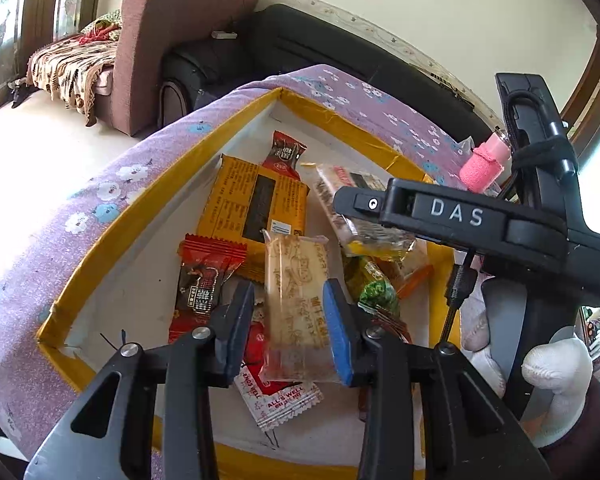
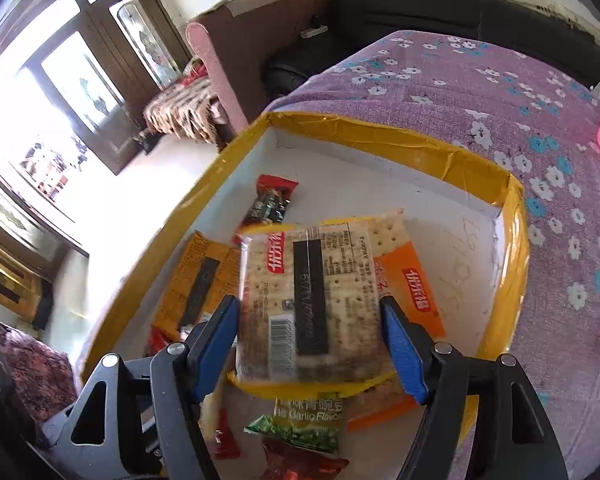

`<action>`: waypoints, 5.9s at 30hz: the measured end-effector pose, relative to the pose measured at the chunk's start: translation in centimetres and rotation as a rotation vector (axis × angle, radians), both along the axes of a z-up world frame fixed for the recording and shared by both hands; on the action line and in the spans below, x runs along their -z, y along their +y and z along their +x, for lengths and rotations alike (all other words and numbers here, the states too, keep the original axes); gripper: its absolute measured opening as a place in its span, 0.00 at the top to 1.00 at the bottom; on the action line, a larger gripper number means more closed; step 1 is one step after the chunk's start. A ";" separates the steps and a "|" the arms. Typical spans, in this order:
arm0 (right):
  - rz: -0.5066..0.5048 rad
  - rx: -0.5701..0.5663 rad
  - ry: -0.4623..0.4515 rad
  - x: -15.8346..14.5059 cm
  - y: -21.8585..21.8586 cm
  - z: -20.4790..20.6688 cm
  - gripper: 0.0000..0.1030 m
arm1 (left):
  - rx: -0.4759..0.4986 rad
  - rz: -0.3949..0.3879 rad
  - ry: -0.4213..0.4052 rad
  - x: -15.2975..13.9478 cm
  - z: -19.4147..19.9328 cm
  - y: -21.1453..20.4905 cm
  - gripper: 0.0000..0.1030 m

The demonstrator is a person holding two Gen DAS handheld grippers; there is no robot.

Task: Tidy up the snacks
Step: 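Carry both packs over the yellow tray and open both tools to release, then move both tools back toward the snack pile by the thermos, then grasp the yellow pastry packet with the right tool while the left grasps a gold-green packet, then carry both packets over the yellow tray and open both tools to drop them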

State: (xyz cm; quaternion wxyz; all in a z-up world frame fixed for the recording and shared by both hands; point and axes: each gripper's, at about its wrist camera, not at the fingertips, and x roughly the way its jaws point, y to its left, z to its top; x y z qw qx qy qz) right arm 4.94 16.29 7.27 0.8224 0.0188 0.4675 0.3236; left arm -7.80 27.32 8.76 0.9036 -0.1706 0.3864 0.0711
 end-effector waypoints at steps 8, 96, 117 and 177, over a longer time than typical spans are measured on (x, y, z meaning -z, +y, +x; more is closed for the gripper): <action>0.094 0.018 -0.001 -1.5 -2.3 -1.1 0.31 | -0.081 0.157 -0.029 -2.1 -1.6 -1.4 0.45; 0.018 0.379 0.006 4.4 -32.0 1.6 0.31 | 0.284 0.234 -0.022 -2.6 -3.1 -18.6 0.29; 0.030 0.466 -0.098 4.8 -33.2 0.3 0.54 | 0.294 0.218 0.049 -0.7 -1.7 -19.5 0.29; 0.148 0.501 -0.083 4.7 -35.0 -0.3 0.54 | 0.235 0.129 -0.048 -3.4 0.6 -13.5 0.62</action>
